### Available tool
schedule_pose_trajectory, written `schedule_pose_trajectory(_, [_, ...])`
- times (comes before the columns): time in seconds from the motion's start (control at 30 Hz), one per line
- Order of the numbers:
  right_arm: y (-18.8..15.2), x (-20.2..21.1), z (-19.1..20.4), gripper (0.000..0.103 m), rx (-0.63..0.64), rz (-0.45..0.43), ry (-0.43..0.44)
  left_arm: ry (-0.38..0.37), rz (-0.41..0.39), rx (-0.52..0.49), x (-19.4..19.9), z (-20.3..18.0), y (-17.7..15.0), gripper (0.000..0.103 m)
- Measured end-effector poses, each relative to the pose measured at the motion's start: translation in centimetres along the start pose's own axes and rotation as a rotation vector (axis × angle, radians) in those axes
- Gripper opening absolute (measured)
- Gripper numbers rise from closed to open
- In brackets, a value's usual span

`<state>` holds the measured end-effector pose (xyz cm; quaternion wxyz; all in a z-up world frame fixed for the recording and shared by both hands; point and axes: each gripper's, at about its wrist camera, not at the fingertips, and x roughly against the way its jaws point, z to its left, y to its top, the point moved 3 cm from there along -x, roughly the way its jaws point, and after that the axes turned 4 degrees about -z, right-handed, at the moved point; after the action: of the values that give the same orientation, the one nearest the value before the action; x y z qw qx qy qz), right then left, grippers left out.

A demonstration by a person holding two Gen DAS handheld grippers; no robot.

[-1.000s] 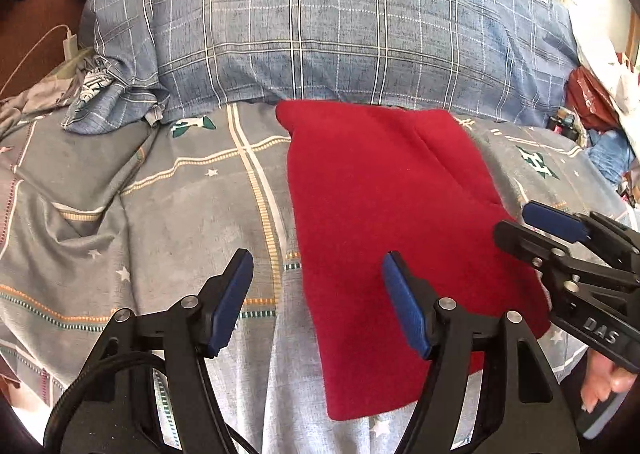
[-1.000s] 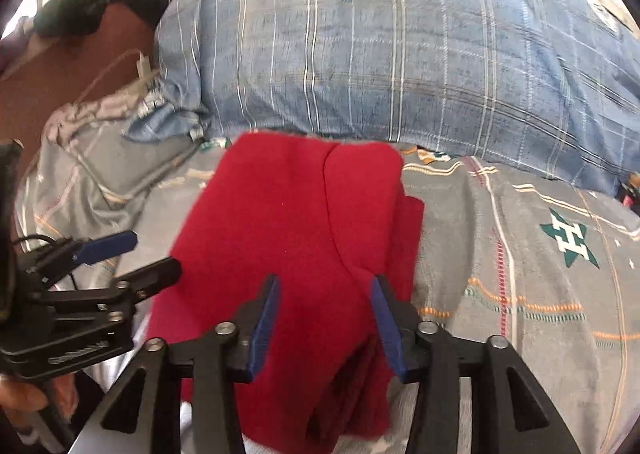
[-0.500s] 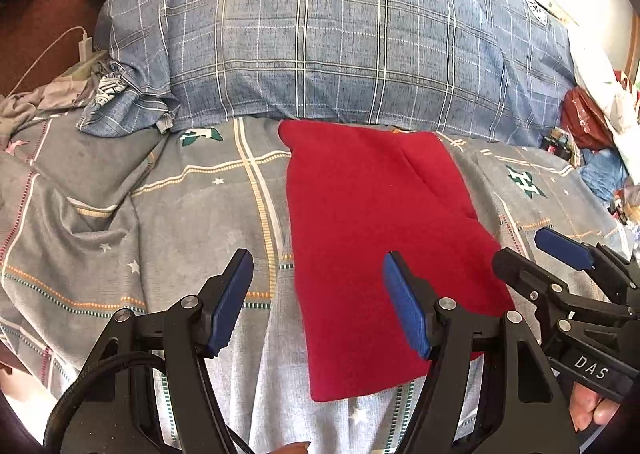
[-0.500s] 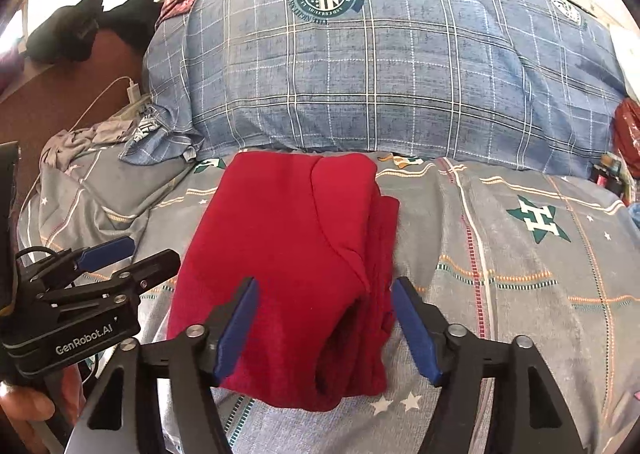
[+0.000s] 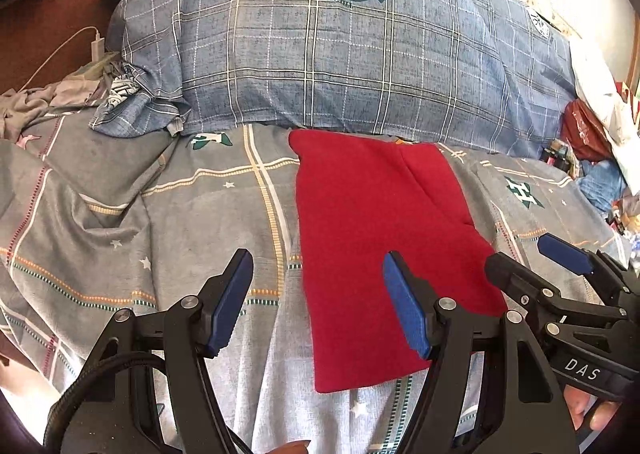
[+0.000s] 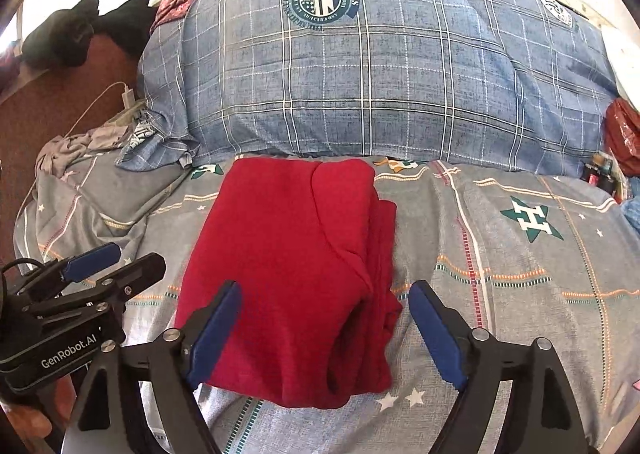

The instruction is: Fold small clothes

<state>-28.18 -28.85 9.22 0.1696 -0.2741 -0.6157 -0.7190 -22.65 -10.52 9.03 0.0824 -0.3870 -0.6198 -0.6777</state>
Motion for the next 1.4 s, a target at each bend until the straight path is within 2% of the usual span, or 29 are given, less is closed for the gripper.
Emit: schedule_pose_trajectory(1.4, [-0.4, -1.8, 1.8, 0.086, 0.005, 0.057, 0.009, 0.005, 0.019, 0.029, -1.4, 0.9, -0.2, 0.068])
